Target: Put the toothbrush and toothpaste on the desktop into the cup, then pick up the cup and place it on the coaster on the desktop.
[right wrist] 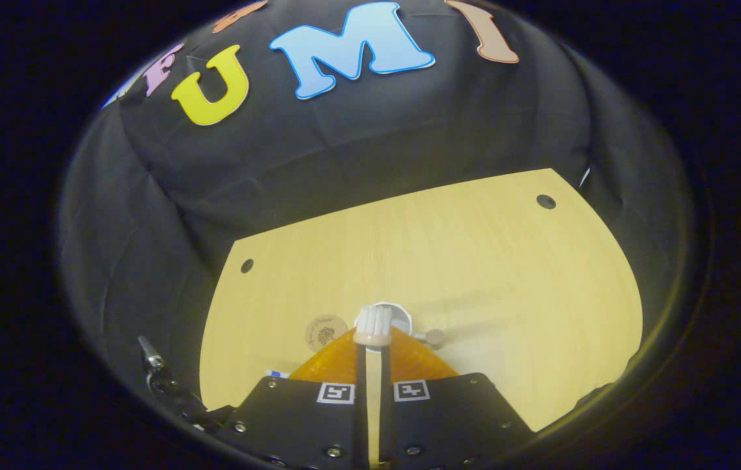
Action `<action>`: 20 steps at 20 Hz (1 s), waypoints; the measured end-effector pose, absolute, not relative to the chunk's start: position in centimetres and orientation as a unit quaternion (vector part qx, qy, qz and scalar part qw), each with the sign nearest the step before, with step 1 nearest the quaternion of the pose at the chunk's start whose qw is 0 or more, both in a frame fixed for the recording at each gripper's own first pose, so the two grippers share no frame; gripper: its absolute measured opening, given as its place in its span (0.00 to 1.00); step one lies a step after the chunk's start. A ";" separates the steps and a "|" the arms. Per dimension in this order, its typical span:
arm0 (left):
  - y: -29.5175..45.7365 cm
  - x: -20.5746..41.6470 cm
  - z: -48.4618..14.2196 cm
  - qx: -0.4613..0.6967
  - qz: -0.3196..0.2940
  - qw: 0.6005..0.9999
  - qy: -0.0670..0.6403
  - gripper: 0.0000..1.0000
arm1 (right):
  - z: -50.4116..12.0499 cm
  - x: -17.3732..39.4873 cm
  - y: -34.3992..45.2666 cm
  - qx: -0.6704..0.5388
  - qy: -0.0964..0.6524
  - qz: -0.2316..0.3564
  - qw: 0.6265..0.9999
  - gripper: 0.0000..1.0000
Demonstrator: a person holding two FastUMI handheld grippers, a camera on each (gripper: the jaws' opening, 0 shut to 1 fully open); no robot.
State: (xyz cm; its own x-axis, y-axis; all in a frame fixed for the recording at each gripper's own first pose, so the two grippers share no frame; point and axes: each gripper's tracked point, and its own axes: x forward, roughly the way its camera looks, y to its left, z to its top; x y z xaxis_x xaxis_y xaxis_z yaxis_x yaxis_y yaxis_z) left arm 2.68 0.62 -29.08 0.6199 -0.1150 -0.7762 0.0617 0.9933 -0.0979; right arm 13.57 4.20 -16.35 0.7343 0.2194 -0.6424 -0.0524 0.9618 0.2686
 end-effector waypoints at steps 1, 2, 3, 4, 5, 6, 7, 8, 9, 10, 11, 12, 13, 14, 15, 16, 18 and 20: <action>0.7 2.7 -28.7 -0.031 -0.049 0.900 0.432 0.26 | -17.0 14.0 4.3 0.115 0.361 0.073 0.923 0.07; 0.7 2.6 -28.7 -0.030 -0.048 0.901 0.431 0.26 | -17.4 14.3 4.4 0.113 0.365 0.074 0.921 0.07; 0.8 2.5 -28.5 -0.029 -0.048 0.901 0.430 0.26 | -17.9 14.6 4.5 0.110 0.369 0.073 0.920 0.07; 0.7 2.7 -28.3 -0.029 -0.049 0.902 0.429 0.26 | -18.5 14.7 4.7 0.106 0.375 0.072 0.918 0.07; 0.6 2.9 -27.9 -0.027 -0.049 0.902 0.427 0.26 | -19.1 15.0 4.8 0.102 0.380 0.072 0.917 0.07; 0.6 3.0 -27.9 -0.025 -0.050 0.903 0.426 0.26 | -19.6 15.2 4.9 0.097 0.385 0.072 0.915 0.07; 0.5 3.3 -27.8 -0.024 -0.051 0.904 0.424 0.26 | -20.1 15.4 5.0 0.093 0.391 0.071 0.913 0.07; 0.3 3.5 -27.6 -0.026 -0.054 0.906 0.420 0.26 | -20.5 15.3 5.1 0.090 0.397 0.072 0.911 0.07; 0.2 3.7 -27.1 -0.028 -0.056 0.908 0.415 0.26 | -20.7 15.3 5.1 0.087 0.402 0.072 0.909 0.07; 0.1 3.8 -26.7 -0.030 -0.057 0.909 0.411 0.26 | -20.9 15.3 5.1 0.084 0.406 0.072 0.907 0.07; 0.1 4.0 -26.4 -0.030 -0.057 0.911 0.407 0.26 | -21.0 15.2 5.1 0.082 0.411 0.074 0.905 0.07; 0.0 4.3 -26.1 -0.030 -0.058 0.912 0.404 0.26 | -21.3 15.1 5.1 0.081 0.415 0.073 0.903 0.07; -0.2 4.4 -25.8 -0.032 -0.059 0.914 0.400 0.26 | -21.4 15.1 5.2 0.081 0.417 0.072 0.902 0.07; -0.3 4.8 -25.6 -0.034 -0.061 0.916 0.396 0.26 | -21.5 15.2 5.1 0.080 0.417 0.070 0.902 0.07; -0.4 4.9 -25.3 -0.037 -0.061 0.916 0.394 0.25 | -21.6 15.2 5.1 0.082 0.419 0.070 0.901 0.07; -0.4 5.0 -25.2 -0.039 -0.060 0.917 0.393 0.26 | -21.6 15.1 5.2 0.084 0.422 0.074 0.900 0.07; -0.4 5.2 -25.0 -0.044 -0.058 0.917 0.392 0.26 | -21.6 15.1 5.1 0.086 0.422 0.076 0.899 0.07; -0.4 5.3 -24.8 -0.047 -0.058 0.918 0.391 0.26 | -21.6 14.9 5.2 0.087 0.423 0.079 0.899 0.11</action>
State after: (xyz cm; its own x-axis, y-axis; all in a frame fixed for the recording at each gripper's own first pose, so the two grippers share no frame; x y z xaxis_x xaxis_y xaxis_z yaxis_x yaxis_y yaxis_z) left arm 5.33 -0.37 -24.81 0.6884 -0.1421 -0.7113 0.0690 0.9890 -0.1308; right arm 14.94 5.16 -21.64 0.6304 0.2149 -0.7459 -0.0678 0.9725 0.2229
